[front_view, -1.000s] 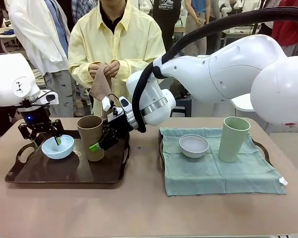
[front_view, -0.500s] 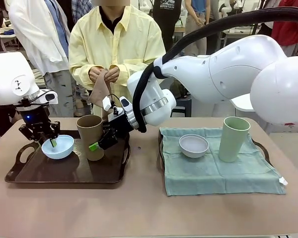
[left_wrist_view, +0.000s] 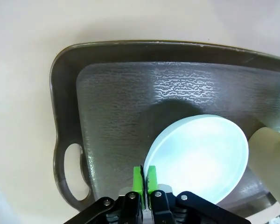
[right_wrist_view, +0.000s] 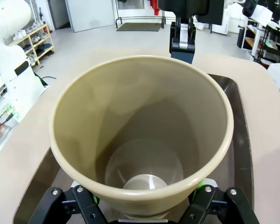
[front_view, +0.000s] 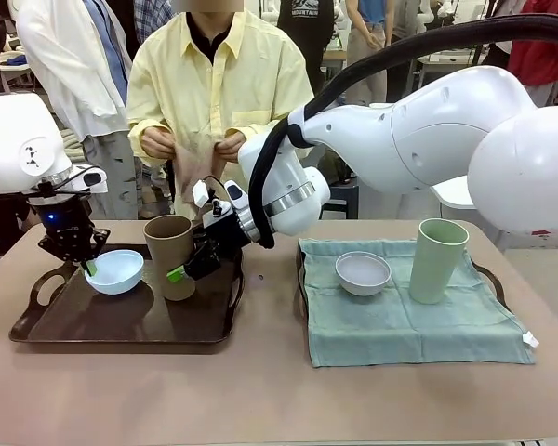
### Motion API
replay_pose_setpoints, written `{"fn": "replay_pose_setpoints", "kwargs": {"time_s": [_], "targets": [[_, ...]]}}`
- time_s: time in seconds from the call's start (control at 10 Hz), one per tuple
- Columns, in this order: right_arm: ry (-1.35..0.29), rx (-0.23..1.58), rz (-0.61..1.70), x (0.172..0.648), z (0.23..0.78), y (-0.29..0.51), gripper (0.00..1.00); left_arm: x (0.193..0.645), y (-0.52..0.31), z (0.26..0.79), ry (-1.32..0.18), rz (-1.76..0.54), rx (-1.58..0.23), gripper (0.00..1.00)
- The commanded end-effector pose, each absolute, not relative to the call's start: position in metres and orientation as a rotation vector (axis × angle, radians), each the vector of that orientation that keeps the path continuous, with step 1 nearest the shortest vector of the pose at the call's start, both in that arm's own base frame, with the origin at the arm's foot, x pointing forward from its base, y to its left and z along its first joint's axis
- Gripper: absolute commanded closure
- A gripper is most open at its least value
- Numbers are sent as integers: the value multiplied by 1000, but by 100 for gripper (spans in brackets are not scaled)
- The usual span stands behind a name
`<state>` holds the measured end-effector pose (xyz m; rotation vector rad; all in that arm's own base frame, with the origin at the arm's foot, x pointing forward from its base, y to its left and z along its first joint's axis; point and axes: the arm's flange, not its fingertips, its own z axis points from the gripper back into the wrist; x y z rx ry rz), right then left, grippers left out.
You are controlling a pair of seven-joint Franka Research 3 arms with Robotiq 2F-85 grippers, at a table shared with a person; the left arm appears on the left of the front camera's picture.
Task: Set up a tray with a mat and arrange the tableware.
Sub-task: Pick up the Picnic Bowl and Reusable plastic cup from the Handle tray in front of the human's position and hold them in the air.
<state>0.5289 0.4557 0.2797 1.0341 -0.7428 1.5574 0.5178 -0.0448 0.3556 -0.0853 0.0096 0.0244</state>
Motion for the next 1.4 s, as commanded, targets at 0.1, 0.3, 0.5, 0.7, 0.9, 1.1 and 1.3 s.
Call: {"fn": "replay_pose_setpoints", "kwargs": {"time_s": [0.1,0.3,0.5,0.7,0.9,1.1,1.3], "targets": [[-765,1047,1494,534,285,452,100,514,-46,359,33,62,-37,100],[-761,1057,1441,525,322,443,71,505,-42,390,41,58,-66,100],[-760,1019,1430,500,392,435,71,484,-33,461,-14,73,-64,100],[-773,995,1409,487,438,427,71,465,-28,521,-51,83,-22,100],[-751,970,1364,478,467,419,71,442,-26,565,-59,100,-3,100],[-720,972,1333,478,472,414,71,441,-23,578,-5,123,-43,100],[-757,979,1360,480,481,421,71,431,-22,581,-42,85,-36,100]]}}
